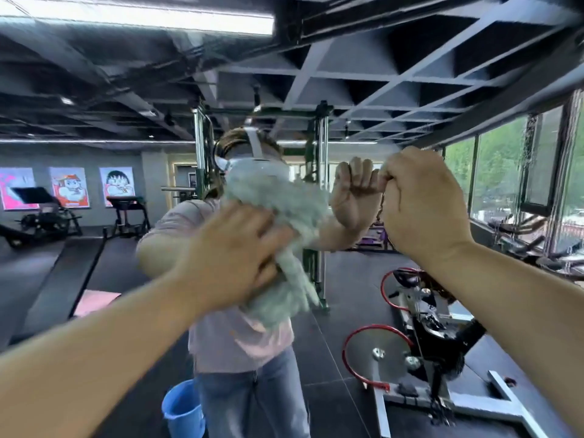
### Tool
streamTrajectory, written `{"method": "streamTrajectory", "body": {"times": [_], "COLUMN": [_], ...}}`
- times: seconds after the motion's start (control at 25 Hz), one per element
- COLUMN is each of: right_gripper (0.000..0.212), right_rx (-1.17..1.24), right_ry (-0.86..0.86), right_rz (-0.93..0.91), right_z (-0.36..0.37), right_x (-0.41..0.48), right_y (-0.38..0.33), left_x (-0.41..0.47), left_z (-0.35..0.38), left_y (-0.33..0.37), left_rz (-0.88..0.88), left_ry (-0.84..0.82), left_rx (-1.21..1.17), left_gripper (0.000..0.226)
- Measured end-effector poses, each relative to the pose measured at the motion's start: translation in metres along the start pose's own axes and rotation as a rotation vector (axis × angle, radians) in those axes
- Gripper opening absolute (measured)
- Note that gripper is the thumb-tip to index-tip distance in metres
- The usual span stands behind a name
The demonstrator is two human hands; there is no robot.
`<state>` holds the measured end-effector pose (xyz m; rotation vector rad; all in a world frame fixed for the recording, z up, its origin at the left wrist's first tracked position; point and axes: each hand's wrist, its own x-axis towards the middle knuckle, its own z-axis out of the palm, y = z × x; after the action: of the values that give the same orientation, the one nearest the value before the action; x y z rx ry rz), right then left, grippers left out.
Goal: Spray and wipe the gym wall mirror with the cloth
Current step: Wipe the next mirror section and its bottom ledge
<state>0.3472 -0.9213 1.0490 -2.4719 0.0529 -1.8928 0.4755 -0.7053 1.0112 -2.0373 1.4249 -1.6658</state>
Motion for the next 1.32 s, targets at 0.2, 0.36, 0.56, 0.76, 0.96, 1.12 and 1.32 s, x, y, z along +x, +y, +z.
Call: {"method": "streamTrajectory", "body": {"times": [0.2,0.36,0.56,0.76,0.96,1.12,1.32], "right_gripper": [0.022,0.023,0.016,0.019,0.019,0.02,0.036], "right_rx": [-0.014,-0.036,0.073,0.205,-0.226,-0.189,0.036], "right_ry": [-0.003,-0.08,-0.131,-0.149,-0.418,-0.435,-0.174], "right_rz": [0.036,0.058,-0.012,-0.128,-0.184,0.313,0.534], "right_z": [0.001,0.004,0.01,0.026,0.042,0.026,0.041], "right_x": [-0.002,-0.024,-0.085,-0.107,-0.122,-0.095,-0.063], "right_y": [0.003,0.014,0.0,-0.043,-0.05,-0.047,-0.054], "left_x": [0.104,0.058,-0.008,0.008,0.011,0.022,0.007], "left_z": [-0.037,0.017,0.017,0.0,-0.013,-0.016,-0.008], "left_y": [-0.052,0.058,0.086,0.059,0.042,0.016,0.001], "left_rz": [-0.626,-0.09,-0.178,-0.269,-0.305,-0.269,-0.229], "left_ry": [0.156,0.069,0.0,0.029,0.125,0.149,0.302], "left_rx": [0.056,-0.1,-0.169,-0.207,-0.302,-0.146,0.061], "left_gripper": [0.063,0.048,0.048,0.052,0.038,0.027,0.025]}}
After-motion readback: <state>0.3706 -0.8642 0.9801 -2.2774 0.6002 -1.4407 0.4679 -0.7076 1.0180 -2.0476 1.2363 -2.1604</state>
